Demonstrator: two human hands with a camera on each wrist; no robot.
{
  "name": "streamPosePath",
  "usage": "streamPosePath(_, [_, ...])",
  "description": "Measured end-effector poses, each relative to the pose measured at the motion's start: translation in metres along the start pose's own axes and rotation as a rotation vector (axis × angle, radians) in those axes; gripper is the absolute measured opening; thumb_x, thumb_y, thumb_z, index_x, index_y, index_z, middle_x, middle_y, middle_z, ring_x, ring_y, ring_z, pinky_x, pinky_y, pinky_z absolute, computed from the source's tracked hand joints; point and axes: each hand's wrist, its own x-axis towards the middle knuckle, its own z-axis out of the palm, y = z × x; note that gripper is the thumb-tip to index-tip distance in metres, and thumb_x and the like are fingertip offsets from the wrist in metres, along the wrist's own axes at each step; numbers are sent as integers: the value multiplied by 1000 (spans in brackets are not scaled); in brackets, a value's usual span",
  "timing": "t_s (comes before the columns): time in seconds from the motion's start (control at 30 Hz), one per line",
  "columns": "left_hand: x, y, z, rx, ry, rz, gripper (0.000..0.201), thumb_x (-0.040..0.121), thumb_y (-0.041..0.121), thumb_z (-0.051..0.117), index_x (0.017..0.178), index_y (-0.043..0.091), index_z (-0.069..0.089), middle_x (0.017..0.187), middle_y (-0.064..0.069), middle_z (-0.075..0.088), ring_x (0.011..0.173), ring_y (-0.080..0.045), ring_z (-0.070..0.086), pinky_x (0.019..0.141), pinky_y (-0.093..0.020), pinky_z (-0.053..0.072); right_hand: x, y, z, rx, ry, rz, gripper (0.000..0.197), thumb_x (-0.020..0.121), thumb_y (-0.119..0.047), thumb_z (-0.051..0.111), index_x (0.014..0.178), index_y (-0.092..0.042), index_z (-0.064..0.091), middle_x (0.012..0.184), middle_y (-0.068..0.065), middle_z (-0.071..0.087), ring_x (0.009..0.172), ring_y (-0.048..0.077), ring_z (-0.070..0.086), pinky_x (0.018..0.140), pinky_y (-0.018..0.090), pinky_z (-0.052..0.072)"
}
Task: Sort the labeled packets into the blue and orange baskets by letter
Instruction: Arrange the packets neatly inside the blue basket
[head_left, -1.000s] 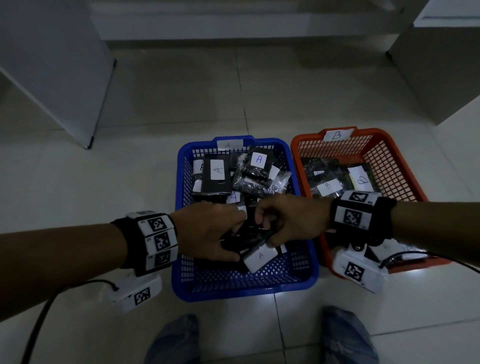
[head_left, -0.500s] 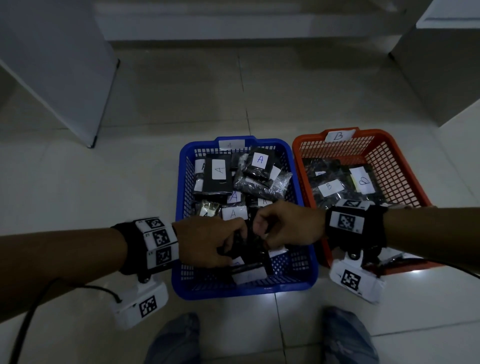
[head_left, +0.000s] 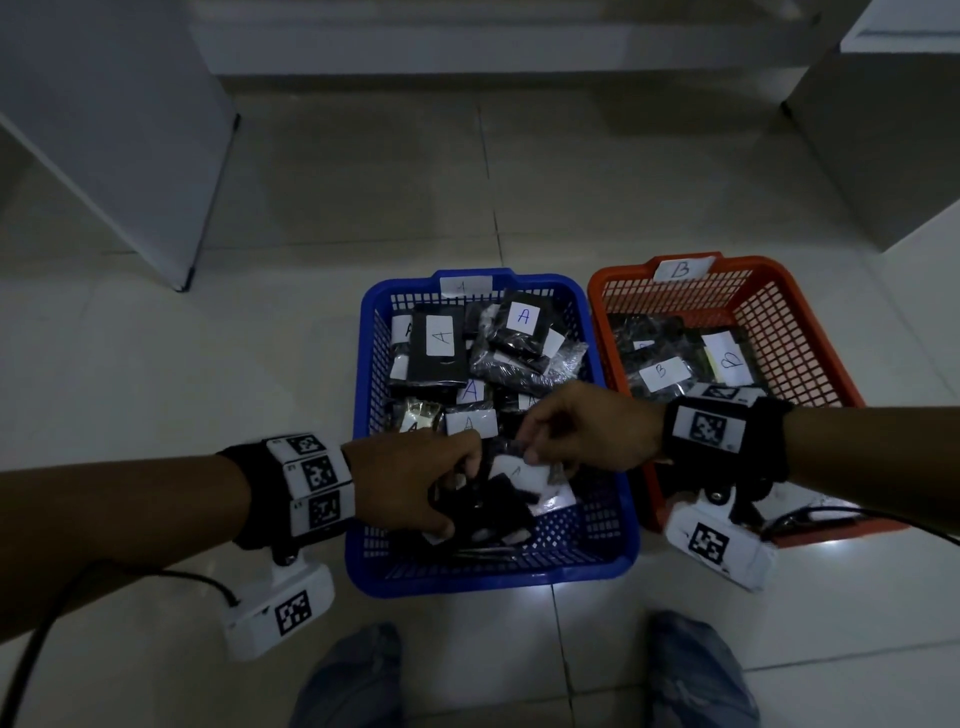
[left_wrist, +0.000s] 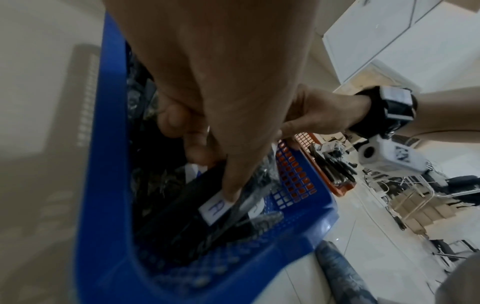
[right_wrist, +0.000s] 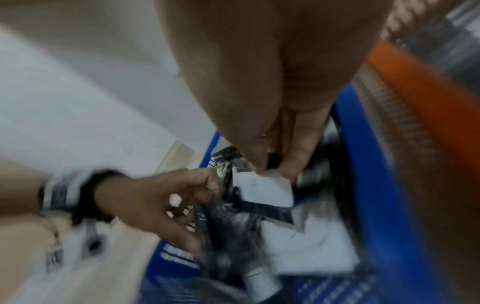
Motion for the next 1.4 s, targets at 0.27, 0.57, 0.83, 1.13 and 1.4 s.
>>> streamPosePath(0.27, [-5, 3, -18, 222, -157, 30, 55, 88, 44, 70, 134, 34, 43, 120, 6, 60, 100, -8, 56, 83, -25, 47, 1, -8, -11, -682, -5, -32, 21, 97, -19, 60, 114, -21, 73, 110, -8, 72, 93, 8, 68, 79, 26, 55])
streamPosePath(0.57, [-7, 1, -41, 258, -193, 38, 53, 87, 43, 72, 133, 35, 48, 124, 14, 57, 97, 1, 46, 74, -14, 38, 0, -6, 6, -834, -46, -202, 16, 97, -30, 60, 99, -17, 69, 92, -3, 69, 82, 12, 68, 74, 30, 59])
streamPosePath(0.83, [-11, -8, -49, 100, -173, 10, 47, 82, 39, 78, 124, 33, 57, 115, 15, 63, 91, 2, 58, 69, -10, 48, 17, -8, 32, -1010, -173, -108, 37, 87, -50, 68, 99, -15, 69, 92, 4, 69, 84, 24, 66, 71, 33, 53])
streamPosePath(1.13, [-15, -17, -47, -18, -165, -4, 47, 80, 37, 81, 120, 27, 61, 110, 13, 65, 95, -3, 62, 79, -24, 57, 17, -18, 38, -936, -315, 31, 31, 100, -40, 53, 103, -13, 65, 82, -3, 51, 74, 17, 52, 69, 28, 46])
streamPosePath(1.4, [-9, -17, -39, -16, -154, -12, 35, 88, 36, 73, 118, 31, 54, 106, 15, 60, 95, -5, 60, 77, -22, 53, 16, -28, 5, -335, -259, 52, 9, 94, -27, 61, 99, -22, 66, 88, 2, 72, 69, 19, 65, 66, 33, 57])
